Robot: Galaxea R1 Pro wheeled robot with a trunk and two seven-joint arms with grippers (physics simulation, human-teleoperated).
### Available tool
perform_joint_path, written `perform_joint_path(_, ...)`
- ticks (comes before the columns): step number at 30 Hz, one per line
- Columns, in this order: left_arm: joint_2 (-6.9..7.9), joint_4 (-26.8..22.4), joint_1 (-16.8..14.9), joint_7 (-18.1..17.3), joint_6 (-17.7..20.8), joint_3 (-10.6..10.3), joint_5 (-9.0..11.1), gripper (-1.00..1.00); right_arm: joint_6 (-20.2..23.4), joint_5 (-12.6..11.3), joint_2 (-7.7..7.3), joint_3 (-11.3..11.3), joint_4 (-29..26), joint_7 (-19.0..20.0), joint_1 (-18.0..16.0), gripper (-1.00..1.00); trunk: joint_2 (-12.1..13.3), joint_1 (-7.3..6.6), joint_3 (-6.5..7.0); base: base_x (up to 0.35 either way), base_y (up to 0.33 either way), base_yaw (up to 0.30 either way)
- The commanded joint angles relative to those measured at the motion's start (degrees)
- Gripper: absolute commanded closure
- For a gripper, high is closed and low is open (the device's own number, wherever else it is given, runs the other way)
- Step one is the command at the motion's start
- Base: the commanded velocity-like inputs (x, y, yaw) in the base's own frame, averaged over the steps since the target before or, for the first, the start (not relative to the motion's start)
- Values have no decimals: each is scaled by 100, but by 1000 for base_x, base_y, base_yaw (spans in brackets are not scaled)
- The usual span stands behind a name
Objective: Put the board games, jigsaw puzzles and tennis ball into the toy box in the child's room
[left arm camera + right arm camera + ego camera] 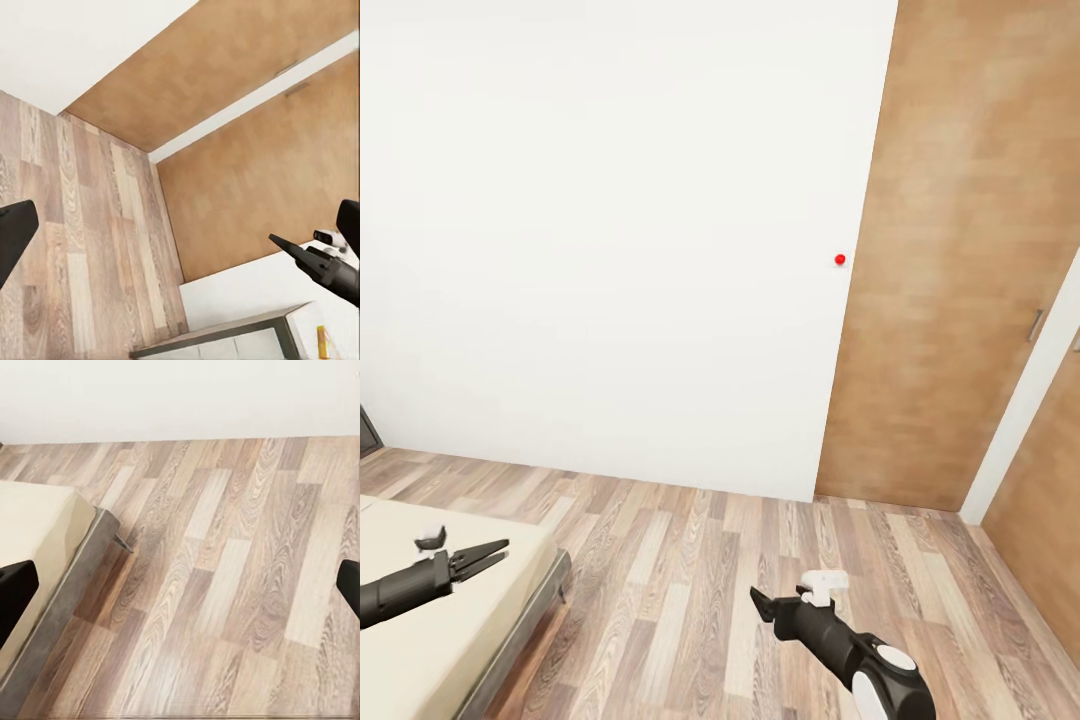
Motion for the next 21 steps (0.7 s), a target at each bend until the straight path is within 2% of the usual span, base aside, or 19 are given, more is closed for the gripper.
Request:
perform_joint_path(1,28,0,-4,-180,66,-6,-7,-100,131,-21,6,-17,-8,13,-2,-100,-11,4,-11,0,0,0)
perform_joint_path(7,55,0,-4,-330,65,-13,-14,-100,223,-22,-1,-28,-18,17,-1,-100,-11,4,-11,0,0,0)
perform_joint_path(21,63,0,3,-378,56,-17,-15,-100,230,-111,-13,-22,-48,18,-1,-100,-11,4,-22,0,0,22)
